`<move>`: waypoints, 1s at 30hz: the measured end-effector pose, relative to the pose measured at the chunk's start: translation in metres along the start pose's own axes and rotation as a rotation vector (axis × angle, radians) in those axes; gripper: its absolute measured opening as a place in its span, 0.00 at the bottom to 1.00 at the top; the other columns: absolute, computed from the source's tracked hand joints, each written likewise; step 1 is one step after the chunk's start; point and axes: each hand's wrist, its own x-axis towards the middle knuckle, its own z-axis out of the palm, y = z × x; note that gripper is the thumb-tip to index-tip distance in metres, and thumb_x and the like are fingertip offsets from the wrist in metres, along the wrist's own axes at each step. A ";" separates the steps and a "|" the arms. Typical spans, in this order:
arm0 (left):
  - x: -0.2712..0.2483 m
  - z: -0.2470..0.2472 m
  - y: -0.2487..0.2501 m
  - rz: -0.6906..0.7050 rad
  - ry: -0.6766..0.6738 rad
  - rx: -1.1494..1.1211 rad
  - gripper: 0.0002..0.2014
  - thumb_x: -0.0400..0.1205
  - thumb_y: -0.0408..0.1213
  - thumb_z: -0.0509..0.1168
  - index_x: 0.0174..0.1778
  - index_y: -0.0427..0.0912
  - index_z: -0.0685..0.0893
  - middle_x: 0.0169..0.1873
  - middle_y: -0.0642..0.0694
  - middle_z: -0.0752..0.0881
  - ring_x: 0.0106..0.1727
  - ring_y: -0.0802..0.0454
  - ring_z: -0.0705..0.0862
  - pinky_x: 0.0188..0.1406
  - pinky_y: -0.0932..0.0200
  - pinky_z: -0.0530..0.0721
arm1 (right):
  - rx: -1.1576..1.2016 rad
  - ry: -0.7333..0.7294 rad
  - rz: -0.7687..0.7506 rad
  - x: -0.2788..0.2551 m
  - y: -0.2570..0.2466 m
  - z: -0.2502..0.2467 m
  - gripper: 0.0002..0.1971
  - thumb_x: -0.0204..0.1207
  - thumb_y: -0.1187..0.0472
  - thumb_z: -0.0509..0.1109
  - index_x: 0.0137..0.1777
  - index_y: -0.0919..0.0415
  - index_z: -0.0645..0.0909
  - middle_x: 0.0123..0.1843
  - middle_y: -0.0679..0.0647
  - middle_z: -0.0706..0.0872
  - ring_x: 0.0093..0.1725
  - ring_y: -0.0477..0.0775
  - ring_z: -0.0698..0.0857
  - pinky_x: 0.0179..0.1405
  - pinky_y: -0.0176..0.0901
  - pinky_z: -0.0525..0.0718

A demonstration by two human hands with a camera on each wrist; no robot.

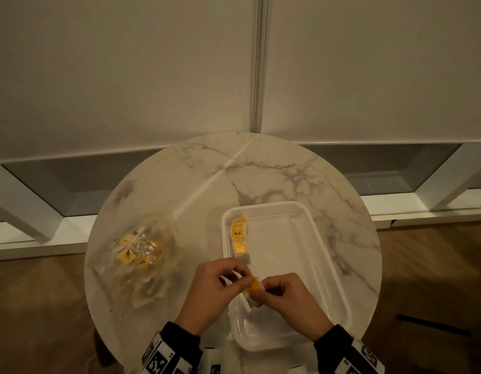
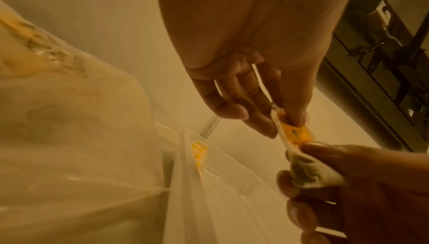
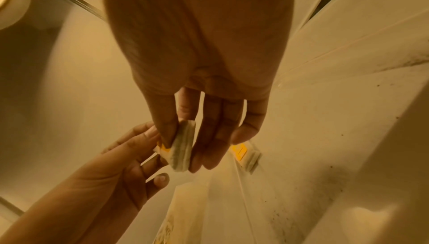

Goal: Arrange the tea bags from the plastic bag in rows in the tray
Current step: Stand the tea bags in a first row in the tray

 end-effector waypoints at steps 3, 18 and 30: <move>-0.001 0.001 -0.002 0.001 -0.025 -0.036 0.08 0.76 0.33 0.77 0.39 0.54 0.92 0.36 0.56 0.90 0.39 0.53 0.88 0.39 0.59 0.86 | -0.018 0.009 0.013 0.001 0.002 0.001 0.05 0.76 0.60 0.76 0.42 0.57 0.93 0.39 0.57 0.92 0.42 0.60 0.89 0.51 0.48 0.86; 0.009 0.001 -0.020 -0.024 -0.032 0.000 0.08 0.74 0.33 0.78 0.40 0.54 0.92 0.36 0.58 0.90 0.38 0.56 0.87 0.37 0.65 0.82 | -0.101 -0.007 0.123 0.014 0.007 -0.001 0.02 0.75 0.62 0.77 0.45 0.60 0.91 0.39 0.57 0.92 0.36 0.52 0.89 0.42 0.38 0.86; 0.066 0.004 -0.038 0.062 -0.075 0.480 0.06 0.76 0.40 0.74 0.46 0.55 0.89 0.47 0.61 0.86 0.50 0.62 0.79 0.52 0.59 0.78 | -0.346 -0.089 0.368 0.095 0.007 -0.018 0.08 0.77 0.64 0.74 0.47 0.70 0.90 0.37 0.60 0.91 0.27 0.43 0.85 0.31 0.32 0.82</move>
